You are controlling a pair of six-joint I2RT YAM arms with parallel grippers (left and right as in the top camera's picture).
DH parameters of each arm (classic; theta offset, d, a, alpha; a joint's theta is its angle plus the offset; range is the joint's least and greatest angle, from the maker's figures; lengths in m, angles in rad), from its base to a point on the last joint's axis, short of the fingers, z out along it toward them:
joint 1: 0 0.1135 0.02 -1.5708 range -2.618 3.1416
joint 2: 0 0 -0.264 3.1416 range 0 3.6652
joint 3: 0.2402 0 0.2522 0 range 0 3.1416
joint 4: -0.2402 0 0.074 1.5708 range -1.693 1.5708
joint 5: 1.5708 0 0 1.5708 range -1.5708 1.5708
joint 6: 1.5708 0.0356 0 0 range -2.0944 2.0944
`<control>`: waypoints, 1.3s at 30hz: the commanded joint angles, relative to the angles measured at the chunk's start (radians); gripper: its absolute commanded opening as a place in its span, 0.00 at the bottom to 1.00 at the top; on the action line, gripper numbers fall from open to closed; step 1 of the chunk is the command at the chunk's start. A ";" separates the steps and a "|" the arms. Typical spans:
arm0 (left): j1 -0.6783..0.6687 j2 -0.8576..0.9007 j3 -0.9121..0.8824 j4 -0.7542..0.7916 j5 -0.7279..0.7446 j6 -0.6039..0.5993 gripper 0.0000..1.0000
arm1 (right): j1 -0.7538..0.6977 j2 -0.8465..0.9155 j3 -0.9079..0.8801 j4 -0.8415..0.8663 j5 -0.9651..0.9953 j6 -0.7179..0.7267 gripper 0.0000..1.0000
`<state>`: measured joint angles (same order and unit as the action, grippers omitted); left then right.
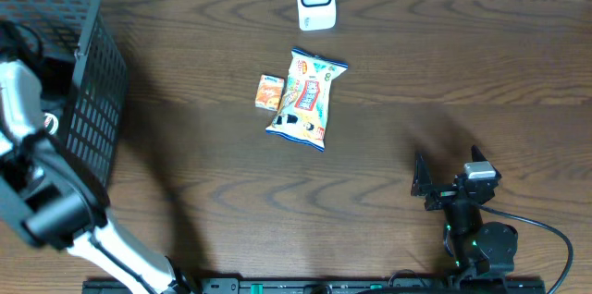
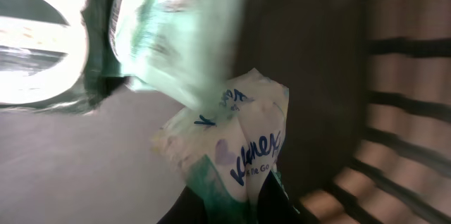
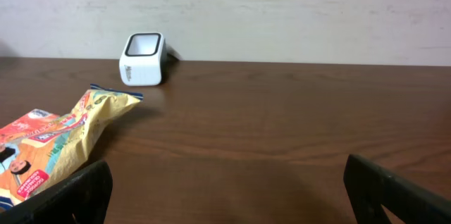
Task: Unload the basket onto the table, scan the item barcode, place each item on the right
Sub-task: 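Reach the left gripper into the basket and grasp the green wipes pack, then move the green pack under the scanner with the left gripper and release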
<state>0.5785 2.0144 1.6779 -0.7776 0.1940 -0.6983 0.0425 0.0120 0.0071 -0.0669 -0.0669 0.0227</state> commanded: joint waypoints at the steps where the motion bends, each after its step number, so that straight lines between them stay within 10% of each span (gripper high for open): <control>1: 0.004 -0.232 0.024 0.010 -0.019 0.017 0.08 | -0.002 -0.005 -0.001 -0.005 0.001 0.014 0.99; 17: -0.185 -0.724 0.024 0.100 0.338 0.172 0.08 | -0.002 -0.005 -0.001 -0.005 0.001 0.014 0.99; 25: -0.579 -0.621 0.019 0.094 0.320 0.637 0.08 | -0.002 -0.005 -0.001 -0.005 0.001 0.014 0.99; 39: -0.925 -0.247 0.019 0.040 0.216 0.475 0.08 | -0.002 -0.005 -0.001 -0.005 0.001 0.014 0.99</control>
<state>-0.2775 1.7077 1.6913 -0.7502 0.4175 -0.1432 0.0425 0.0120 0.0071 -0.0669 -0.0669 0.0227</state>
